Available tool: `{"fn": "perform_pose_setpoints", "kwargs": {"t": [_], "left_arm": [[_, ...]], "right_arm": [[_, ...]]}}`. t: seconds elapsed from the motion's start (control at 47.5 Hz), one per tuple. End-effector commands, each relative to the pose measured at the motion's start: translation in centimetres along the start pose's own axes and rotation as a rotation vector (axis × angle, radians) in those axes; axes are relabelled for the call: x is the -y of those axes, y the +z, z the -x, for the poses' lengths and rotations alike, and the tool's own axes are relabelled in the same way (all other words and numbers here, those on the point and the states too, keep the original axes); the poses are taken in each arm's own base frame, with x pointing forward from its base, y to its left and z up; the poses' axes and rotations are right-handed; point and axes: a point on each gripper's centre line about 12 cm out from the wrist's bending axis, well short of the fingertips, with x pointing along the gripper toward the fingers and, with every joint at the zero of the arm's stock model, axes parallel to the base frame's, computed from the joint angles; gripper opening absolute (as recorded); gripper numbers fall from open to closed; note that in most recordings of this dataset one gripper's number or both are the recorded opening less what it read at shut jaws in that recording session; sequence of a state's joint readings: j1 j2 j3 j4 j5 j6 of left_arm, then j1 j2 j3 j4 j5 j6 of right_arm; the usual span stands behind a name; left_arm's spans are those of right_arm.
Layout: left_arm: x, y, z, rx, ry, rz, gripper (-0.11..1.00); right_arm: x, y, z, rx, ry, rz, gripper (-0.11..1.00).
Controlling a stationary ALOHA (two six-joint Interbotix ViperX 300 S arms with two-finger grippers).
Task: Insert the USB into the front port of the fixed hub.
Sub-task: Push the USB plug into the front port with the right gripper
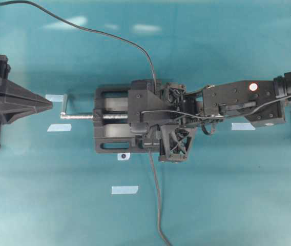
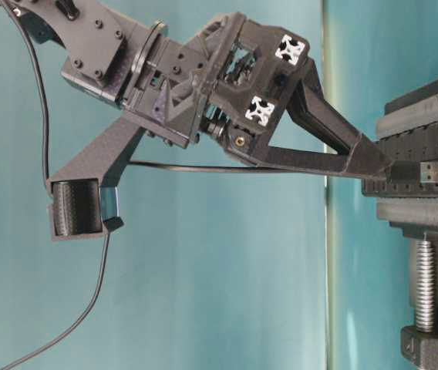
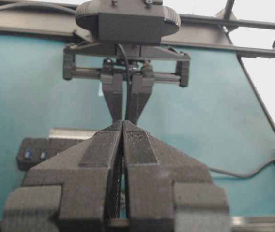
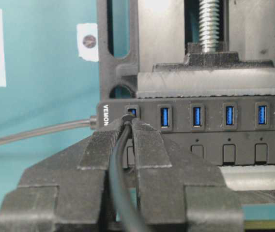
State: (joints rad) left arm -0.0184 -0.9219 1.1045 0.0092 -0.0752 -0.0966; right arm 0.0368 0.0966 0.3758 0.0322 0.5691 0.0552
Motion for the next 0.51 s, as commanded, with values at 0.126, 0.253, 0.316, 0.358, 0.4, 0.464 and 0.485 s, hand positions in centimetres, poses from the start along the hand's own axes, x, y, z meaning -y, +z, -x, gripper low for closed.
{"fn": "perform_pose_setpoints", "kwargs": {"t": [0.126,0.253,0.316,0.358,0.4,0.464,0.485], "left_arm": [[0.08,0.51,-0.08,0.018,-0.003,-0.002,0.0],[0.08,0.51,-0.08,0.018,-0.003,-0.002,0.0],[0.08,0.51,-0.08,0.018,-0.003,0.0,0.0],[0.08,0.51,-0.08,0.018,-0.003,-0.002,0.0],[0.08,0.51,-0.08,0.018,-0.003,-0.002,0.0],[0.07,0.45,-0.07,0.017,-0.003,0.0,0.0],[0.07,0.38,-0.07,0.015,-0.003,-0.002,0.0]], "right_arm": [[-0.29,0.36,0.17,0.024,0.006,-0.007,0.07],[-0.23,0.4,-0.01,0.029,0.005,-0.008,0.07],[-0.22,0.37,-0.07,0.027,0.005,-0.008,0.07],[-0.21,0.29,-0.15,0.024,0.005,-0.008,0.07],[-0.21,0.29,-0.15,0.024,0.005,-0.008,0.07],[-0.2,0.14,-0.2,0.018,0.004,-0.008,0.07],[-0.2,0.08,-0.23,0.017,0.004,-0.01,0.07]]}}
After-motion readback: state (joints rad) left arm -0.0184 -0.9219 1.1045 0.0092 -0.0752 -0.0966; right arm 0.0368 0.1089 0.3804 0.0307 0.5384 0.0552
